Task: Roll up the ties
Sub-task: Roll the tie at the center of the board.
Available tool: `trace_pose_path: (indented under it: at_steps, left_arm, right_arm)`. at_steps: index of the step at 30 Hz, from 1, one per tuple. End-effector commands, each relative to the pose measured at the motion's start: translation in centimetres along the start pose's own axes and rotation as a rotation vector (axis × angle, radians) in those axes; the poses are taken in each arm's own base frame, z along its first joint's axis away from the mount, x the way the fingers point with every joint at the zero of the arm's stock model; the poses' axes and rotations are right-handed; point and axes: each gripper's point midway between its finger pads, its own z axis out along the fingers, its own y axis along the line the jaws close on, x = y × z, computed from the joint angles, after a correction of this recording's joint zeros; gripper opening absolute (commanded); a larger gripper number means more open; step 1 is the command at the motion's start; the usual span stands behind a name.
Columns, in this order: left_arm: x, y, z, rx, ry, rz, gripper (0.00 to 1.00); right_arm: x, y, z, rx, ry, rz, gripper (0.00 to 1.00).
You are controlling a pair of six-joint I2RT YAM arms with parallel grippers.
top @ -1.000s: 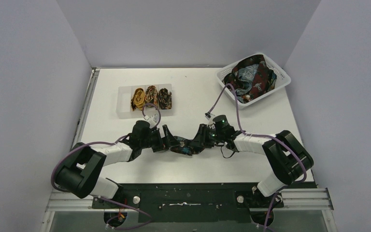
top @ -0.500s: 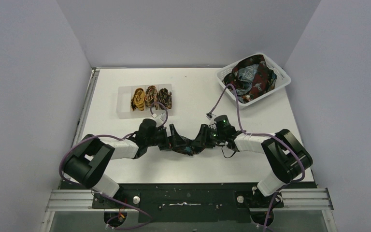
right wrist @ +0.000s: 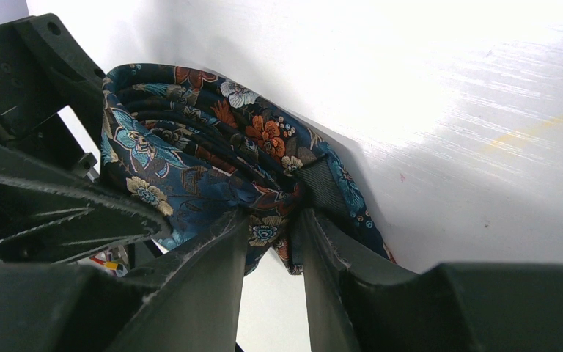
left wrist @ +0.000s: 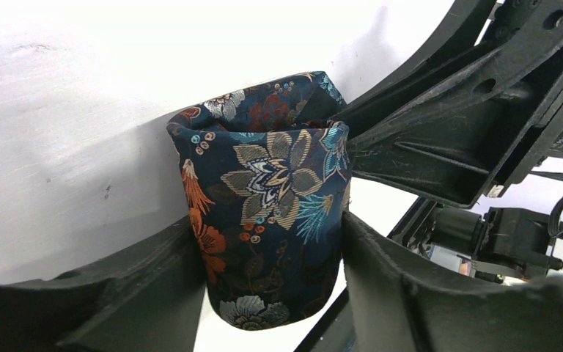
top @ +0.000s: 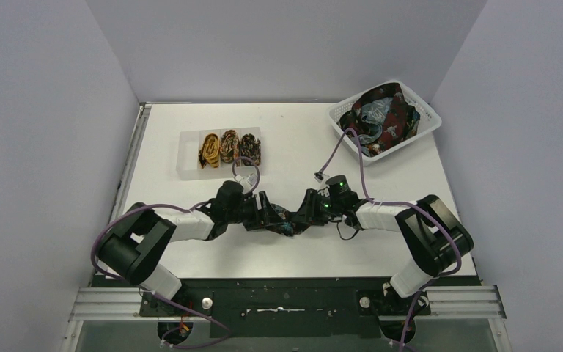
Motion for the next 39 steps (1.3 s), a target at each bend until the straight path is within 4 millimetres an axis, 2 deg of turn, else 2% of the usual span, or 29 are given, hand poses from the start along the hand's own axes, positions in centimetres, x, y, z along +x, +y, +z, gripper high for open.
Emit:
trace_pose_path:
  at_steps: [1,4,8,12,15,20,24,32,39]
  left_arm:
    - [-1.6,-0.8,0.4,-0.045,-0.033,0.054,0.55]
    - [-2.3,-0.4,0.1,-0.112,-0.052,0.065,0.5]
    - [-3.1,0.3,-0.8,-0.21,-0.077,0.079,0.5]
    - [-3.8,-0.1,-1.7,-0.278,-0.076,0.142,0.49]
    - [-4.2,-1.0,-2.3,-0.329,-0.087,0.219,0.49]
    - [-5.1,-1.1,-3.5,-0.508,-0.101,0.354,0.49]
    - [-5.7,-0.4,-4.1,-0.676,-0.112,0.43,0.49]
    - [-5.7,-0.4,-4.3,-0.951,-0.155,0.611,0.49]
    - [-4.7,-1.0,-3.1,-1.063,-0.173,0.755,0.49]
  right_arm:
    - [-0.1,-0.2,0.0,-0.004,-0.012,-0.023,0.34]
    - [-0.5,0.8,-0.3,-0.035,-0.014,-0.035,0.35]
    - [-1.5,2.6,-1.2,-0.078,-0.039,-0.073,0.43]
    - [-2.9,3.9,-2.6,-0.079,-0.087,-0.121,0.5]
    - [-4.1,3.9,-3.6,-0.039,-0.138,-0.146,0.53]
    - [-5.1,2.1,-4.7,0.035,-0.2,-0.105,0.56]
    - [-5.5,0.4,-5.3,0.079,-0.235,-0.041,0.56]
    - [-5.8,-1.9,-6.3,0.15,-0.276,0.026,0.56]
    - [-5.9,-3.9,-7.1,0.189,-0.318,0.109,0.56]
